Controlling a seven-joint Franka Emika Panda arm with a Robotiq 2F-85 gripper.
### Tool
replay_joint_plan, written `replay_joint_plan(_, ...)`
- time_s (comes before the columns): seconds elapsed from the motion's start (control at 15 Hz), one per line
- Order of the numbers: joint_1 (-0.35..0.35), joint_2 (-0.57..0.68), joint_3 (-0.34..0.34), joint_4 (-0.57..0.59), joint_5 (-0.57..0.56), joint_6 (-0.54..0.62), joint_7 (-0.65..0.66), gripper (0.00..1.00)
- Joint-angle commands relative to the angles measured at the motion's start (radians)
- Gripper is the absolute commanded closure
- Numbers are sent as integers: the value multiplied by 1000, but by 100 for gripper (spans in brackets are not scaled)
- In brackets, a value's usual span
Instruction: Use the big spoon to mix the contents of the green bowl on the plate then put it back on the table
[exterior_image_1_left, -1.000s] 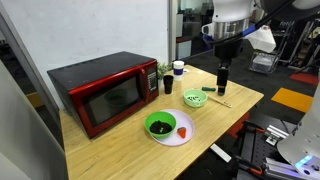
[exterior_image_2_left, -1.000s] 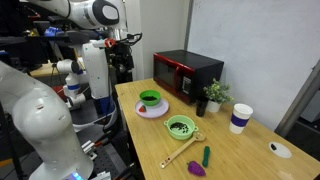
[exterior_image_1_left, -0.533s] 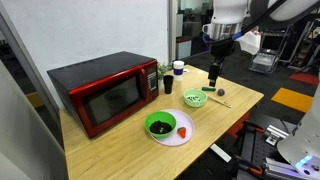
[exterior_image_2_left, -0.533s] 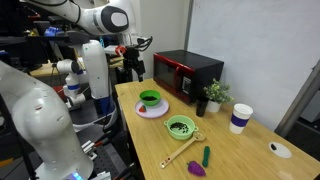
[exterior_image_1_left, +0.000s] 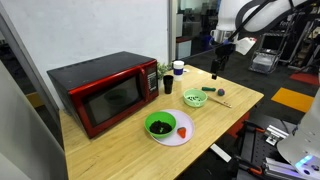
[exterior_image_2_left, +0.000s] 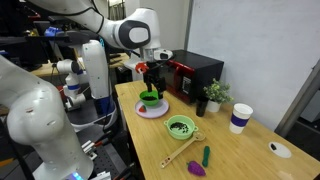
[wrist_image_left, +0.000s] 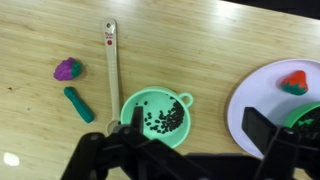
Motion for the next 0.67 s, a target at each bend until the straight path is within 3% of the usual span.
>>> replay_joint_plan(0.0,-76,73,-64,4,-42,65,-60,0)
replay_joint_plan(0.33,-129,209,-175,9,-25,214,-169,0)
replay_joint_plan(0.4,-135,238,-184,19,-24,228,-179,0)
replay_joint_plan(0.47,-129,165,-159,1,-25,177,-146,0)
replay_joint_plan(0.6,-138,211,-175,4,-26,209,-159,0)
